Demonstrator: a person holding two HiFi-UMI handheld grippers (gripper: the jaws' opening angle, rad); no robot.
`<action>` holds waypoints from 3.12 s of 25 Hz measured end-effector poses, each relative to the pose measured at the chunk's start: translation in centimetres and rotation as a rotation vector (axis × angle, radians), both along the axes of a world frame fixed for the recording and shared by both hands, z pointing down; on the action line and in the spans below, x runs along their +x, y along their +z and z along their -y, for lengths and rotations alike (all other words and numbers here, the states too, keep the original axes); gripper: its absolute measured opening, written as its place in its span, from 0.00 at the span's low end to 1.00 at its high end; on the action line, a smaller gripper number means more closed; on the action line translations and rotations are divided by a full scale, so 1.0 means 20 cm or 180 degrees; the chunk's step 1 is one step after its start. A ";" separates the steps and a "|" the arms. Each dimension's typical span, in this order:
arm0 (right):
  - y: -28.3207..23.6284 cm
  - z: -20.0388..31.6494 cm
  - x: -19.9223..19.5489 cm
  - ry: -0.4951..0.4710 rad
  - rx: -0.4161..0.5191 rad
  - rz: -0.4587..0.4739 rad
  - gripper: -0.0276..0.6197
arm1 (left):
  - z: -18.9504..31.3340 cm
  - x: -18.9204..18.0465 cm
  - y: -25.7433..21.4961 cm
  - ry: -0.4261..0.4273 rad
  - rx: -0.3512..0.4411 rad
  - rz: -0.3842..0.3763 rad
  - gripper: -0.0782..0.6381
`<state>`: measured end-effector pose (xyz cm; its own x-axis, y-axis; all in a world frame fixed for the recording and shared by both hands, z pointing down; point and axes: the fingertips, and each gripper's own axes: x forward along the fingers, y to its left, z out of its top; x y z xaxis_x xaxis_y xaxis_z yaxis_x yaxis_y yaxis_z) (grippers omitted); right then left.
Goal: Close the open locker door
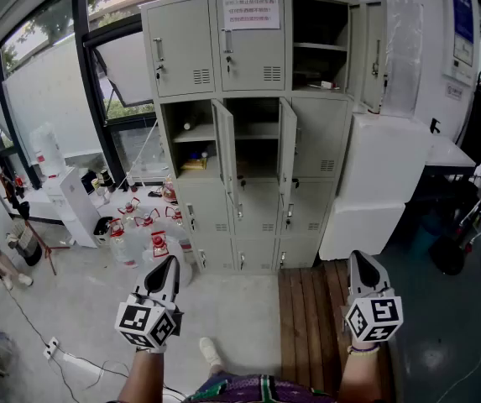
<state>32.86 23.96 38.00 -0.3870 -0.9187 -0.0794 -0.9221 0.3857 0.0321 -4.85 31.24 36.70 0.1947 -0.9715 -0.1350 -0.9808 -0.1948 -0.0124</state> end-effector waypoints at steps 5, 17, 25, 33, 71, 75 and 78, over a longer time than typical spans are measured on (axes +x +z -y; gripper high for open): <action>-0.02 -0.01 0.01 0.0007 0.0034 0.0017 0.05 | 0.00 0.02 0.00 0.0006 0.0002 0.0035 0.14; -0.01 0.01 -0.01 0.0042 0.0068 -0.0049 0.05 | 0.04 0.03 0.03 0.0071 -0.0046 -0.0016 0.14; -0.05 0.06 -0.10 -0.0335 0.0052 0.0182 0.05 | 0.13 0.00 0.06 0.0067 -0.0173 -0.0088 0.14; -0.01 0.30 -0.30 -0.0625 -0.0304 0.0130 0.05 | 0.40 -0.09 0.05 0.0138 -0.0216 -0.0014 0.14; -0.28 1.67 -1.13 -0.0630 0.0060 0.0280 0.05 | 1.77 -0.61 -0.07 0.0723 -0.0139 -0.0359 0.14; -0.24 1.72 -1.13 -0.0700 0.0003 0.0284 0.05 | 1.83 -0.55 -0.06 0.0845 -0.0105 -0.0368 0.47; -0.24 1.75 -1.12 -0.0731 0.0014 0.0304 0.05 | 1.90 -0.47 -0.07 0.0918 -0.0115 -0.0323 0.58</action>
